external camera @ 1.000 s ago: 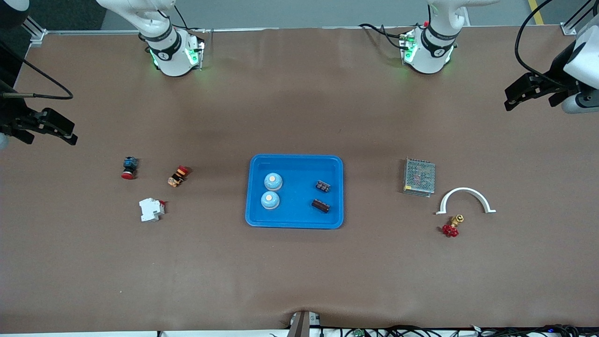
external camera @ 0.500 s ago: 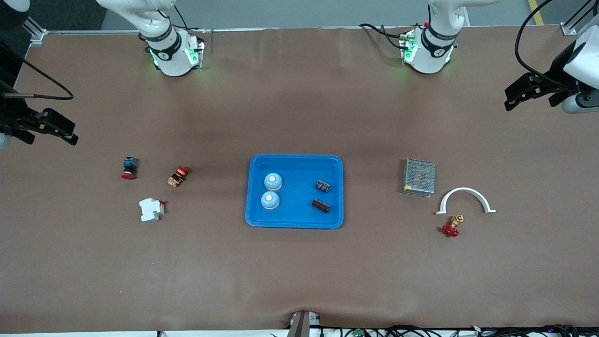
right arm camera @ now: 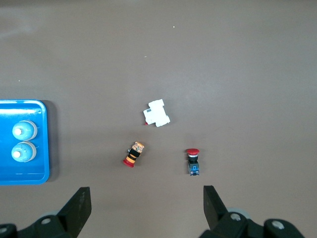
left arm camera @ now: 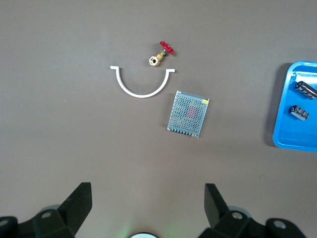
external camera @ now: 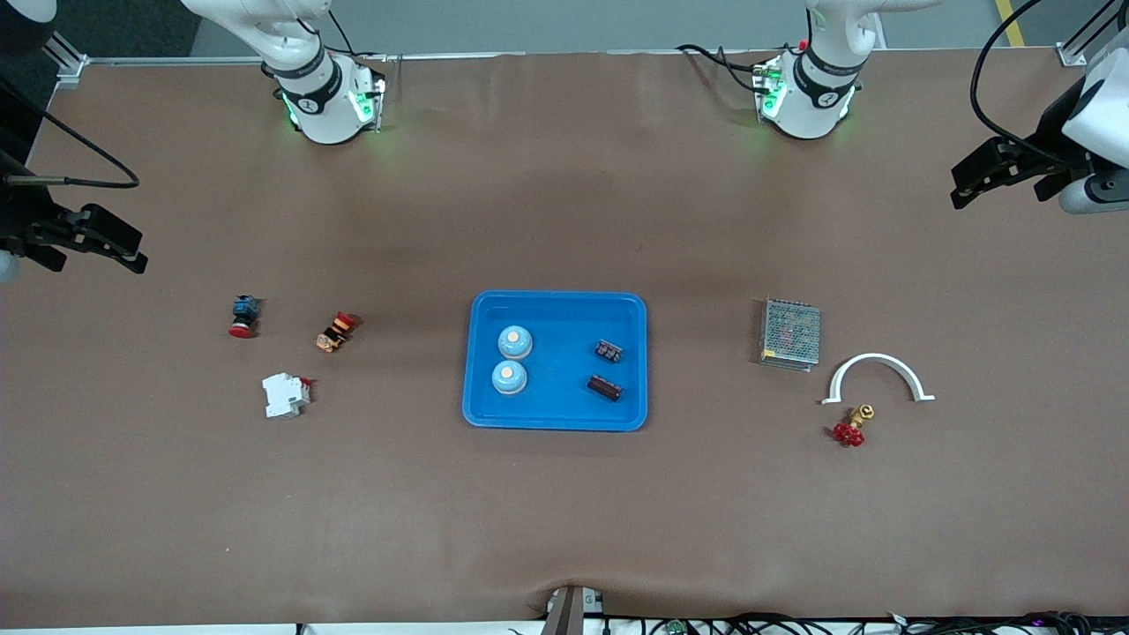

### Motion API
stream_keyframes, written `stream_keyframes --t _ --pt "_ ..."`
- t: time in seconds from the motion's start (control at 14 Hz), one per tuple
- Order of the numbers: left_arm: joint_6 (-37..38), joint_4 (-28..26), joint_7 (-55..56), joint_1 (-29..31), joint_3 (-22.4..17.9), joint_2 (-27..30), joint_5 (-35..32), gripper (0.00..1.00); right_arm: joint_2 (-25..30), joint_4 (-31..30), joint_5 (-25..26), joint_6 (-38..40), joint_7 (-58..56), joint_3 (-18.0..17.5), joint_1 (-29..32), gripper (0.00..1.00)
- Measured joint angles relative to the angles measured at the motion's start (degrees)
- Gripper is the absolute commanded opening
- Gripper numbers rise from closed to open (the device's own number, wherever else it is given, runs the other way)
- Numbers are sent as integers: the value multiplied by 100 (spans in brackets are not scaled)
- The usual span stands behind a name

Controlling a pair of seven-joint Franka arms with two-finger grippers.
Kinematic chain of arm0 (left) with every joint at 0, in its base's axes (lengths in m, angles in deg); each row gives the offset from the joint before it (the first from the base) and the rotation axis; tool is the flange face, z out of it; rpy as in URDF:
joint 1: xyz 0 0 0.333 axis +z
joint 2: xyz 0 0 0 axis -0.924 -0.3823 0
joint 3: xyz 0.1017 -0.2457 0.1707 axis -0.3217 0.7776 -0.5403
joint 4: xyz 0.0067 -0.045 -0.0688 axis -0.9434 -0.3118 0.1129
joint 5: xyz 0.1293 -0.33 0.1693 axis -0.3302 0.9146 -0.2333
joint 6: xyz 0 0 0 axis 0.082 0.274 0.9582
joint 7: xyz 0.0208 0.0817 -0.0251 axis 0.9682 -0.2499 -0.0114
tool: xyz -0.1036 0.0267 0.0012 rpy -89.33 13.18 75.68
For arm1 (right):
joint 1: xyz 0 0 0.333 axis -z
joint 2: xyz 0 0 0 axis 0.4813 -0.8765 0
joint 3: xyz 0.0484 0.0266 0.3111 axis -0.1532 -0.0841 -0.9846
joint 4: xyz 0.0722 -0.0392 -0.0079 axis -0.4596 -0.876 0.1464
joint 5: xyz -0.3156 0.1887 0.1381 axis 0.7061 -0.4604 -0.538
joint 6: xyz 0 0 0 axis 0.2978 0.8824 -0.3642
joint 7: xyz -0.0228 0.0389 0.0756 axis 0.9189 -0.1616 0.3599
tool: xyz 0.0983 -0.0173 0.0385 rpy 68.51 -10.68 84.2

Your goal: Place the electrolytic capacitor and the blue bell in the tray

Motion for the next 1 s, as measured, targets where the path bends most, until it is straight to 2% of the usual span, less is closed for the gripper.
stream_keyframes --t 0.43,0.86,1.0 --pt "-9 86 -108 14 -39 0 0 100 -5 -19 -3 473 0 -36 -1 100" --pt "-9 96 -296 14 -45 0 0 100 -5 -26 -29 495 2 -48 -1 100" --pt "-9 96 -302 14 -46 0 0 100 -5 -26 -190 494 18 -38 -1 100"
